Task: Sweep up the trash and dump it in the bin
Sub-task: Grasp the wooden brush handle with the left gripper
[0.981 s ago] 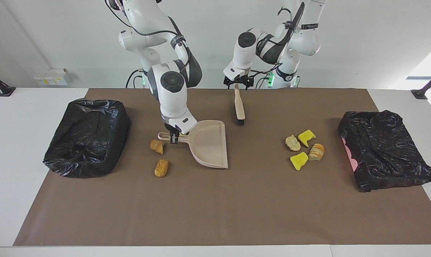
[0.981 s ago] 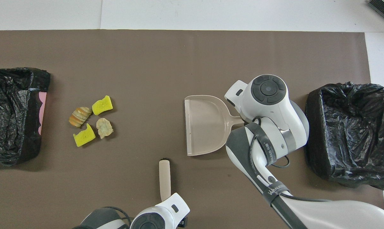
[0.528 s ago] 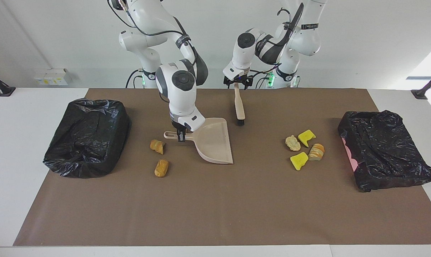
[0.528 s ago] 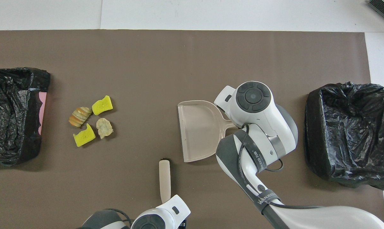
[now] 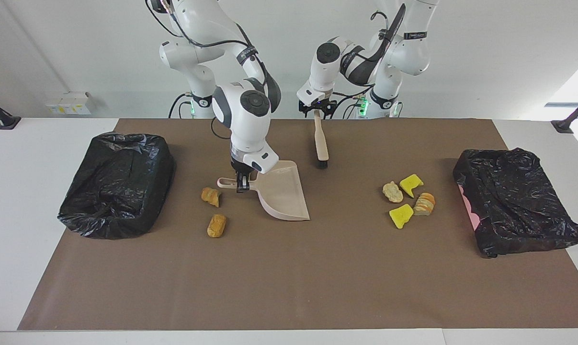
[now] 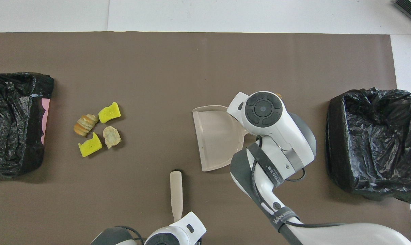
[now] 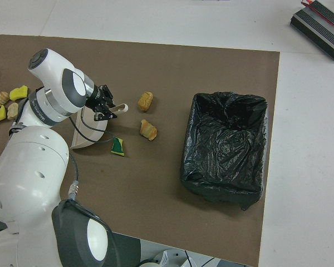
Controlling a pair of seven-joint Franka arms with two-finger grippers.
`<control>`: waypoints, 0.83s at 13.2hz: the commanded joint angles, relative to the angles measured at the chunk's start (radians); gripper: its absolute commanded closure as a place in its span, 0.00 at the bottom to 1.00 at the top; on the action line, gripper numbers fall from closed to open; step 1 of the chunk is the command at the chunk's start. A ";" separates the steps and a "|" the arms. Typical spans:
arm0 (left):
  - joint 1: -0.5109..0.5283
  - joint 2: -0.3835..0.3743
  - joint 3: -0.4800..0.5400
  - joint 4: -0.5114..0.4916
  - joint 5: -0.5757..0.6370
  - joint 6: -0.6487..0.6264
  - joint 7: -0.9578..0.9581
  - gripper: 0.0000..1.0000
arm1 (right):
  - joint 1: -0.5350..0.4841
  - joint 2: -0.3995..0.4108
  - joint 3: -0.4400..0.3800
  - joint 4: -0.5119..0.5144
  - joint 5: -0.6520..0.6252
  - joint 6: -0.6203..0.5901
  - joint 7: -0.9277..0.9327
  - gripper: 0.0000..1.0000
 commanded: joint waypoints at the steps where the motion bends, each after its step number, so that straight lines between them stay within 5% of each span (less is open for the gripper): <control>1: -0.022 -0.033 0.019 -0.033 -0.016 -0.015 -0.011 1.00 | -0.008 -0.032 0.010 -0.046 -0.019 0.048 0.082 1.00; 5: 0.031 -0.030 0.026 0.003 -0.015 -0.060 0.003 1.00 | 0.015 -0.029 0.010 -0.048 -0.017 0.048 0.144 1.00; 11: 0.313 -0.111 0.029 0.187 0.005 -0.394 0.136 1.00 | 0.028 -0.029 0.010 -0.059 -0.005 0.026 0.150 1.00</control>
